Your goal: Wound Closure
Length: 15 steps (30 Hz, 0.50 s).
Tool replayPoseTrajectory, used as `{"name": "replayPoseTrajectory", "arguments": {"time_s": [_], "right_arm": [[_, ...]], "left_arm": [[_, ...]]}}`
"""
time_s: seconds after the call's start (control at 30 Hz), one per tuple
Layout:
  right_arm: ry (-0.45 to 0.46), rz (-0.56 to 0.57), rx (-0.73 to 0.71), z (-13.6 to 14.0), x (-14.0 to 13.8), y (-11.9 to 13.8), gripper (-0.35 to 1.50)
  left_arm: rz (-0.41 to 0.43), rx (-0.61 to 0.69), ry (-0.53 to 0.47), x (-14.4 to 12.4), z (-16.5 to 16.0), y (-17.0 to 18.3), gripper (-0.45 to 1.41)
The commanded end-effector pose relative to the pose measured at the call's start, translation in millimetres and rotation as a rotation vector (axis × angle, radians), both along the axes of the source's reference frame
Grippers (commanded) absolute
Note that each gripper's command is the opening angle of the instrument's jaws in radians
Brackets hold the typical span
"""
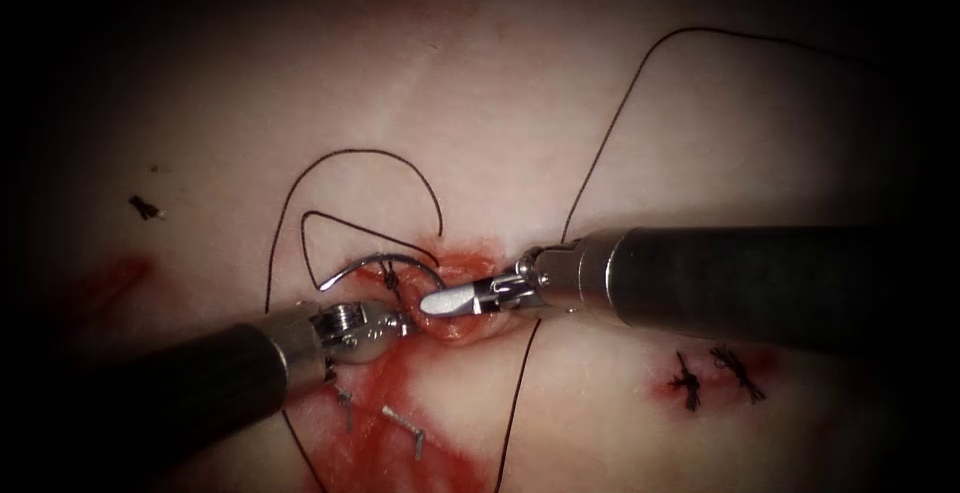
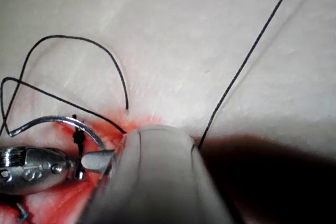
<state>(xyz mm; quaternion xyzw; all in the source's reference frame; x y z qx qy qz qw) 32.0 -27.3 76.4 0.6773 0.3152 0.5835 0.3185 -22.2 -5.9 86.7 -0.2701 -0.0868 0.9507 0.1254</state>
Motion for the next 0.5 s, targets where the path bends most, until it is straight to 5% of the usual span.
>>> {"name": "replayPoseTrajectory", "arguments": {"time_s": [0.03,0.13,0.17,0.2,0.23,0.3,0.5], "right_arm": [[-0.031,0.06,-0.047,1.2,0.4,0.5,-0.35],[-0.087,0.208,-0.216,2.5,-0.1,2.5,-0.35],[-0.1,0.255,-0.27,2.9,-0.2,3.1,0.1],[-0.124,0.308,-0.342,3.3,-0.4,4.0,0.78],[-0.148,0.34,-0.4,3.6,-0.5,4.7,1.09],[-0.209,0.397,-0.503,4.2,-0.7,6.4,1.41],[-0.328,0.448,-0.747,5.1,-2.2,11.1,1.48]], "left_arm": [[0.0,0.0,-0.001,-0.6,0.7,0.0,-0.01],[0.0,0.0,-0.001,-0.6,0.6,0.0,-0.01],[0.0,0.0,-0.001,-0.6,0.6,0.0,-0.01],[0.0,0.0,-0.001,-0.6,0.6,0.0,-0.01],[0.0,0.0,-0.001,-0.6,0.6,0.0,-0.01],[0.001,0.001,0.002,-0.6,0.6,0.0,-0.01],[0.003,0.002,0.004,-0.5,0.5,-0.2,-0.03]]}}
